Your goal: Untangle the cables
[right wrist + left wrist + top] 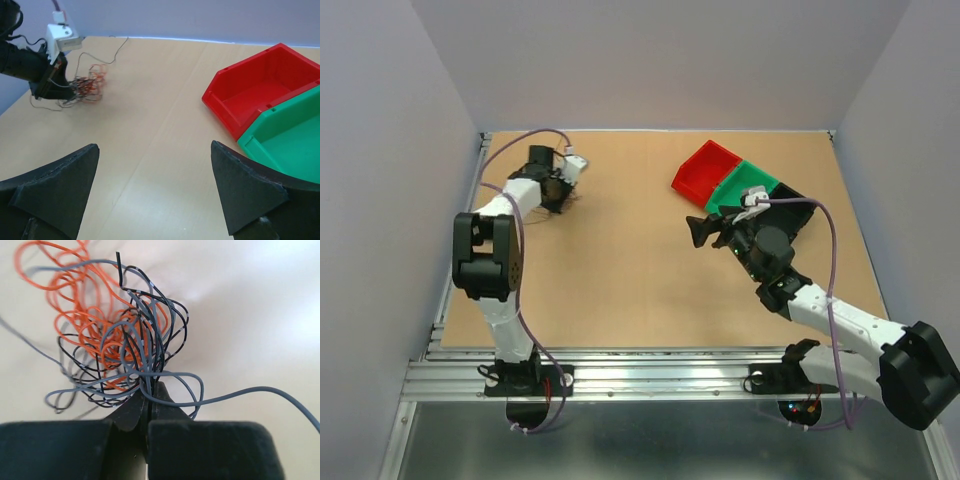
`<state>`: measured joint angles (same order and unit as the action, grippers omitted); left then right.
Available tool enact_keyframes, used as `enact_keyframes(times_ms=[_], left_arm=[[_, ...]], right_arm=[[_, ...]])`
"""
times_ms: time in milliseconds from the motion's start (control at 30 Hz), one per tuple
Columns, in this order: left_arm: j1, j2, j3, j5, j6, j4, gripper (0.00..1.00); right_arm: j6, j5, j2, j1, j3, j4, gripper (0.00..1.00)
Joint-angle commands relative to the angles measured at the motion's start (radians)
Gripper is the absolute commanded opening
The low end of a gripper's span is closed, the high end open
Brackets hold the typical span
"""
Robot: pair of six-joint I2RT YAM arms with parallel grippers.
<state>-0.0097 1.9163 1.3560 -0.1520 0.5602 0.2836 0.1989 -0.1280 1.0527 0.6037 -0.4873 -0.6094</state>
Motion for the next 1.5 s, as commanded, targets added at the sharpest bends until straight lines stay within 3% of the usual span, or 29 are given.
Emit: enact_keyframes(times_ms=[0,133,233,367,500,633,1033,1133,1167,1233,1267,1300,1467], left_arm=[[-0.256,-0.178,0.012,-0.156,-0.077,0.078,0.00],[-0.341,-0.203,0.058,-0.259,-0.161,0.057,0.00],[-0.345,-0.220,0.026,-0.339,-0.201,-0.019,0.00],[-0.345,-0.311,-0.122,-0.394,-0.195,-0.147,0.00],[-0.345,-0.390,-0.247,-0.472,-0.168,-0.233,0.00],[-0.349,-0.402,-0.248,-0.558,-0.137,-0.192,0.00],[-0.423,-0.425,-0.261,-0.593,-0.060,-0.126,0.00],[-0.432,-0.441,-0.265,-0.597,-0.054,-0.123,0.00],[-0.432,-0.453,-0.267,-0.598,-0.049,-0.120,0.00],[-0.432,-0.467,-0.273,-0.594,-0.045,-0.124,0.00],[-0.434,-0.485,-0.276,-0.589,-0.046,-0.129,0.00],[-0.432,-0.499,-0.279,-0.578,-0.052,-0.136,0.00],[-0.434,-0.689,-0.314,-0.356,-0.121,-0.225,0.00]], right_arm=[[0.003,0.056,0.042,0.001,-0.097,-0.004,0.97],[0.007,0.110,0.095,0.001,-0.126,0.007,0.97],[0.008,0.119,0.139,0.001,-0.148,0.008,0.97],[0.019,0.122,0.188,-0.012,-0.171,0.007,0.88],[0.011,0.255,0.262,-0.019,-0.197,-0.027,0.86],[0.002,0.367,0.329,-0.021,-0.200,-0.136,0.96],[0.042,0.519,0.544,-0.021,-0.324,-0.276,0.93],[0.060,0.495,0.584,-0.019,-0.352,-0.280,0.75],[0.059,0.492,0.590,-0.019,-0.355,-0.280,0.53],[0.059,0.482,0.596,-0.021,-0.356,-0.276,0.31],[0.062,0.470,0.586,-0.021,-0.353,-0.274,0.07],[0.066,0.444,0.573,-0.021,-0.344,-0.267,0.01],[0.122,0.012,0.379,-0.019,-0.291,-0.080,0.01]])
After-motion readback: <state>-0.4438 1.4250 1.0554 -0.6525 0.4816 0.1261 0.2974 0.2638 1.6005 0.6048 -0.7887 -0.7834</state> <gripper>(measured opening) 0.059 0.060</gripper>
